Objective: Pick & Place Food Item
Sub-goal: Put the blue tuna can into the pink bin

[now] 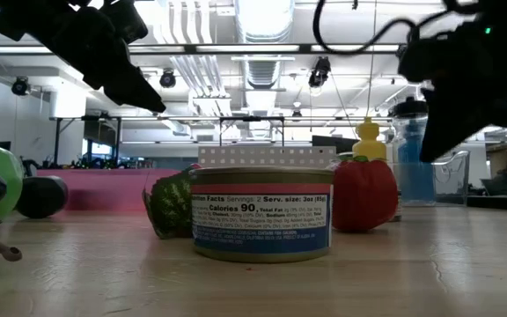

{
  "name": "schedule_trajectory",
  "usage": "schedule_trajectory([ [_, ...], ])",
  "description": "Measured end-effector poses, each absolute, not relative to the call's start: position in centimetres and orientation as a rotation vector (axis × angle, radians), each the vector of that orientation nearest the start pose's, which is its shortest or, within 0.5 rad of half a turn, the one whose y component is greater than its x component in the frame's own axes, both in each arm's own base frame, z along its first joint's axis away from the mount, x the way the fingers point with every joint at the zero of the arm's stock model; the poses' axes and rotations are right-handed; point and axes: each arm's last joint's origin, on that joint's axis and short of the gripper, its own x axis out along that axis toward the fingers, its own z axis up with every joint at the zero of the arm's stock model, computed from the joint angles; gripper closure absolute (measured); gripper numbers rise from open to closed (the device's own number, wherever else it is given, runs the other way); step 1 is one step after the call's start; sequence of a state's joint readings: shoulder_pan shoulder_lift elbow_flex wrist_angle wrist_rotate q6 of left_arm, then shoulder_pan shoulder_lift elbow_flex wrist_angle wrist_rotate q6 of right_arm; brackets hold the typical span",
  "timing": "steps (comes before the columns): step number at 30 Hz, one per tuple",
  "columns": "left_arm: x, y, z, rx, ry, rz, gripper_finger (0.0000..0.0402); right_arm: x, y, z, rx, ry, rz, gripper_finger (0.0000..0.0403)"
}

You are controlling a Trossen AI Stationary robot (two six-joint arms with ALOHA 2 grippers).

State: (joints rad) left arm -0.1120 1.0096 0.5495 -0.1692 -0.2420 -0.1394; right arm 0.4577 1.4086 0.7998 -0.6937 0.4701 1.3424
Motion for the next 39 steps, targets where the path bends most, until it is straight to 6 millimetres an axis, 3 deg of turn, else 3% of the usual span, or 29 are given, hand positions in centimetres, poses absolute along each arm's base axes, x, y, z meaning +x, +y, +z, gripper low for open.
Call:
schedule_trajectory([
  [20,20.3,-1.6,21.6,-0.023,0.61,0.168,0.0171,23.0,7.8,16.0,0.691,0.929,-0.864,0.0394],
  [30,20.3,-1.6,21.5,-0.022,0.611,0.168,0.0173,24.8,6.4,13.9,0.739,0.976,-0.885,0.0394],
  [39,20.3,-1.6,21.6,-0.02,0.61,0.167,0.017,26.4,5.4,13.7,0.756,0.903,-0.821,0.0394],
])
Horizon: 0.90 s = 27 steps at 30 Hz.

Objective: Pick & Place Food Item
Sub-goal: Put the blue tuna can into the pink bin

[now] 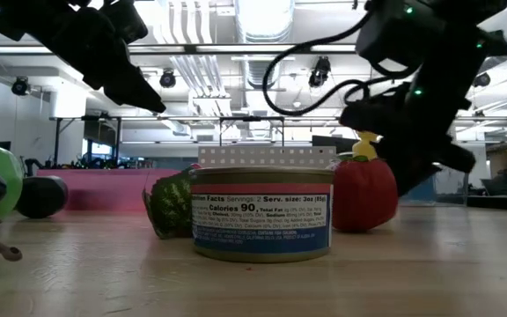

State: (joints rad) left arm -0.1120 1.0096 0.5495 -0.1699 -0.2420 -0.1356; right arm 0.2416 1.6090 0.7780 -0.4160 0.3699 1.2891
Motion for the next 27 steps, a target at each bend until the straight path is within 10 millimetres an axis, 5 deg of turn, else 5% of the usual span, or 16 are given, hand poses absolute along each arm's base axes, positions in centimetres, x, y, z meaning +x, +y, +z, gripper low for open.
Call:
schedule_trajectory([
  [17,20.3,-1.6,21.6,-0.022,0.604,0.167,0.0171,31.0,4.3,13.4,0.646,0.801,-0.721,0.0394],
  [27,20.3,-1.6,21.6,-0.025,0.603,0.167,0.0171,33.7,5.0,15.5,0.527,0.778,-0.618,0.0394],
])
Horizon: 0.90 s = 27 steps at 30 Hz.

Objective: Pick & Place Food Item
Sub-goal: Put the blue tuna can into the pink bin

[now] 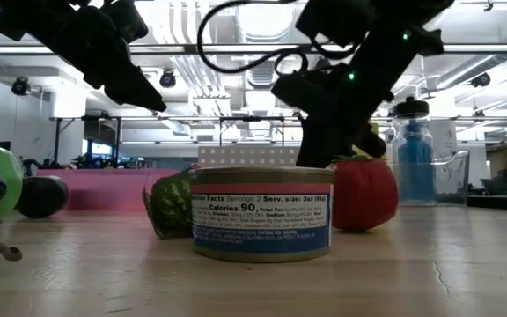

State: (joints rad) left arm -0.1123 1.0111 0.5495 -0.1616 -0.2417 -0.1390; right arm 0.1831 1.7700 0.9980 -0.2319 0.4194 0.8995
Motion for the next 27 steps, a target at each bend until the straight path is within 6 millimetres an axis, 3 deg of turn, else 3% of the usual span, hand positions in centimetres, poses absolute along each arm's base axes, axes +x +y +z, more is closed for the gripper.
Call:
schedule_trajectory([
  [13,20.3,-1.6,21.5,-0.023,0.612,0.168,0.0172,35.1,8.1,18.3,0.467,0.785,-0.373,0.0394],
  [27,20.3,-1.6,21.5,-0.023,0.615,0.168,0.017,37.6,7.3,15.6,0.473,0.875,-0.362,0.0394],
])
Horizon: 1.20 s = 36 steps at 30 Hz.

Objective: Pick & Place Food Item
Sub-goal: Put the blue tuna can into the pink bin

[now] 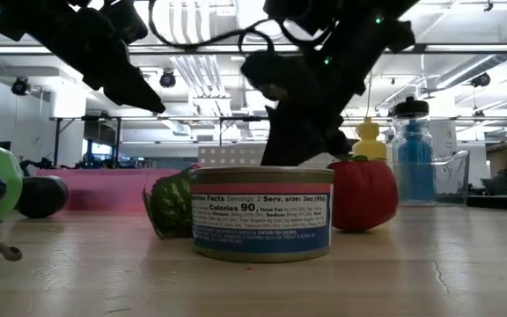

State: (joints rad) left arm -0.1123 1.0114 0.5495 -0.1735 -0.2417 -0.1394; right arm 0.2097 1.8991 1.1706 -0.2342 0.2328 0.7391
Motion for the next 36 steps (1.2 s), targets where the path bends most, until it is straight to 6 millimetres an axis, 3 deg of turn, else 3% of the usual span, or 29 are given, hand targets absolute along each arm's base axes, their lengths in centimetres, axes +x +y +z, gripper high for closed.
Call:
schedule_trajectory([
  [14,20.2,-1.6,21.5,-0.022,0.619,0.168,0.0171,38.3,5.2,14.5,0.463,0.881,-0.416,0.0394],
  [22,20.2,-1.6,21.5,-0.022,0.619,0.168,0.017,38.4,3.6,14.2,0.395,0.84,-0.546,0.0394],
  [31,20.2,-1.6,21.5,-0.022,0.619,0.168,0.017,38.4,2.7,14.4,0.354,0.815,-0.607,0.0394],
  [36,20.2,-1.6,21.5,-0.022,0.619,0.168,0.0171,38.2,2.7,15.6,0.356,0.782,-0.61,0.0394],
])
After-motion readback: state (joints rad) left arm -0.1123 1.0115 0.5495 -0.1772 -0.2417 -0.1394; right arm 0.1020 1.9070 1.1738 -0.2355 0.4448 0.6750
